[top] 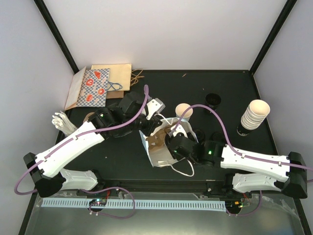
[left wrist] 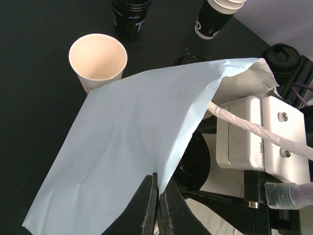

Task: Pack the takeout coffee

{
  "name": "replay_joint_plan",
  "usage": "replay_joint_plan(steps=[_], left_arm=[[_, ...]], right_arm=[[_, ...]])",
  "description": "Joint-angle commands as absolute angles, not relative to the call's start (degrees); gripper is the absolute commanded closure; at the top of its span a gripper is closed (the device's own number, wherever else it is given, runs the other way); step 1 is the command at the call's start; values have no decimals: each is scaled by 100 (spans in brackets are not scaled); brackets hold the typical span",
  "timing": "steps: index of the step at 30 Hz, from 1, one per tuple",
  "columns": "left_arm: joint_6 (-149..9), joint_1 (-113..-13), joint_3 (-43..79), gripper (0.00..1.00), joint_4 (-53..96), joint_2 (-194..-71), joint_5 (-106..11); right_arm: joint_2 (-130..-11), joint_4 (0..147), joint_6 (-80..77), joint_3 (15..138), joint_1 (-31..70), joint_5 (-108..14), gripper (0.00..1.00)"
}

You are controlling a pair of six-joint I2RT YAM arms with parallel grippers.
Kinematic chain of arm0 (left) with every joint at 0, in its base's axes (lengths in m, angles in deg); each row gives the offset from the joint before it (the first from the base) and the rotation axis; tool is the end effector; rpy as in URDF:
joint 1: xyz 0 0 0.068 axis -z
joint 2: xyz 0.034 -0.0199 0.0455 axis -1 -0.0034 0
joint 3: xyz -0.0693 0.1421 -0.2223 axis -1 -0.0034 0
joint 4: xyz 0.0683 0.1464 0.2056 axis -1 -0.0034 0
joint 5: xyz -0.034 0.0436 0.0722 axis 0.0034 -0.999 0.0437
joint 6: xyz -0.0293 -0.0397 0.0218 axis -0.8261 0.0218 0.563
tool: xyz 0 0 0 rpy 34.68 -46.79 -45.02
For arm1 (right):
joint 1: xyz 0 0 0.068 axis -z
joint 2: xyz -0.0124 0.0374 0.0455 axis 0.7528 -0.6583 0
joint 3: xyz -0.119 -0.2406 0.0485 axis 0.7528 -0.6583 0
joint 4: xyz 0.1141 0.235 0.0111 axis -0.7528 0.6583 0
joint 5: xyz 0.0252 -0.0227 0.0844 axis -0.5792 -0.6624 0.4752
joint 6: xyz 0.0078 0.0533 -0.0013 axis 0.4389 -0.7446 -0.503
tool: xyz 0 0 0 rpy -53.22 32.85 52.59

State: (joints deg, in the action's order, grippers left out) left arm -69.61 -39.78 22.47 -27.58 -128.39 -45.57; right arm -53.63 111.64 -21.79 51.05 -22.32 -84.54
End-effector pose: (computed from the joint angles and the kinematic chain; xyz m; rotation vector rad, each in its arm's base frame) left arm 0.1586 -0.1989 0.3757 0.8929 2.2162 -0.7330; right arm 0.0880 0.2038 0.2675 -0.6790 2.2431 0.1986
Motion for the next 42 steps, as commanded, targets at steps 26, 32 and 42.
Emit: replay_joint_plan(steps=[26,32,42], left_arm=[[-7061,-3918,2662,98,-2867,-13006,-4463],[-7069,-3918,2667,98,-2874,-13014,-4453],[-7092,-3918,2667,98,-2885,-12997,-4436]], right_arm=[[-5619,11241,-2074,5396,-2536,-8849,63],[-5606,11259,-2118,5368,-2561,-8863,63],[-5590,11250,-2111,5352,-2576,-8862,63]])
